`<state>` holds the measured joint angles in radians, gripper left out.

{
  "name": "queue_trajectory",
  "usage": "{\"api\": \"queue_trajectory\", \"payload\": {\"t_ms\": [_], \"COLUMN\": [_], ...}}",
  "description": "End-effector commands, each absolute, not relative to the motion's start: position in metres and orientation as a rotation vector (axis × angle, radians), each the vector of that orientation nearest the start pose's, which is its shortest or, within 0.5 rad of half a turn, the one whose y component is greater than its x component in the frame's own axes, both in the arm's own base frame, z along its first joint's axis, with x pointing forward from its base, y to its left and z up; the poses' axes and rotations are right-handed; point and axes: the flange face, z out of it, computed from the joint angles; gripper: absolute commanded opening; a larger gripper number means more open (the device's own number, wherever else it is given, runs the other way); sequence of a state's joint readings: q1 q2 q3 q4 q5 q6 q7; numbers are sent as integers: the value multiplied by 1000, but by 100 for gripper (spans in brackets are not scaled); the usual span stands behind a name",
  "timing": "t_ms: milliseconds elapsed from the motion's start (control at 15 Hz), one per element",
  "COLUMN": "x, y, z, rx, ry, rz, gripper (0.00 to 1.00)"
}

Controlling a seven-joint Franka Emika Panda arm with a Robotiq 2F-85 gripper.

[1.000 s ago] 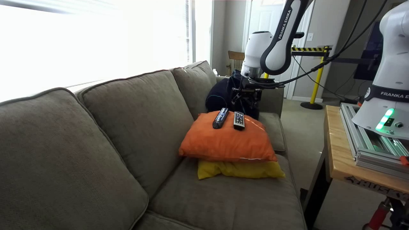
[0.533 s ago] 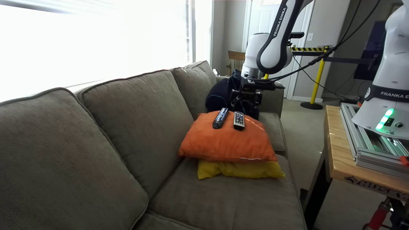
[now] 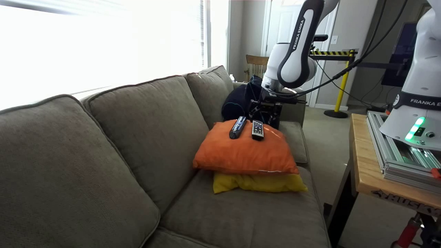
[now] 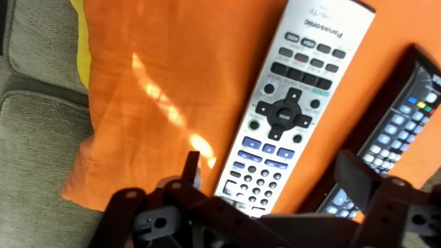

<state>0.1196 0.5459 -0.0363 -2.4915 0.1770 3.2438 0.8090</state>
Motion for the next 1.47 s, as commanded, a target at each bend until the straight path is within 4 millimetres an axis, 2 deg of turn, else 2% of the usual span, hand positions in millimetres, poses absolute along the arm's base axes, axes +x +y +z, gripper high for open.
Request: {"api": "queue_trajectory", "payload": {"t_ms": [0,600,667,733,933,1067,1133,1400], "x": [470,489,490,491,490,486,482,471], "y": [20,30,30,30,29,29,32,45], "z": [82,64,63,62,61,68,76,108], "rx": [-2758,-2768,-2773,-2779,-2793,-2805,-2814,-2891], "ry": [1320,1273,1268,1266,1288,1296,1295,1213], "rz": [-307,-300,-302,-301,-270,-245,-218,-201], "gripper": [100,100,75,74,51,38,35,35]}}
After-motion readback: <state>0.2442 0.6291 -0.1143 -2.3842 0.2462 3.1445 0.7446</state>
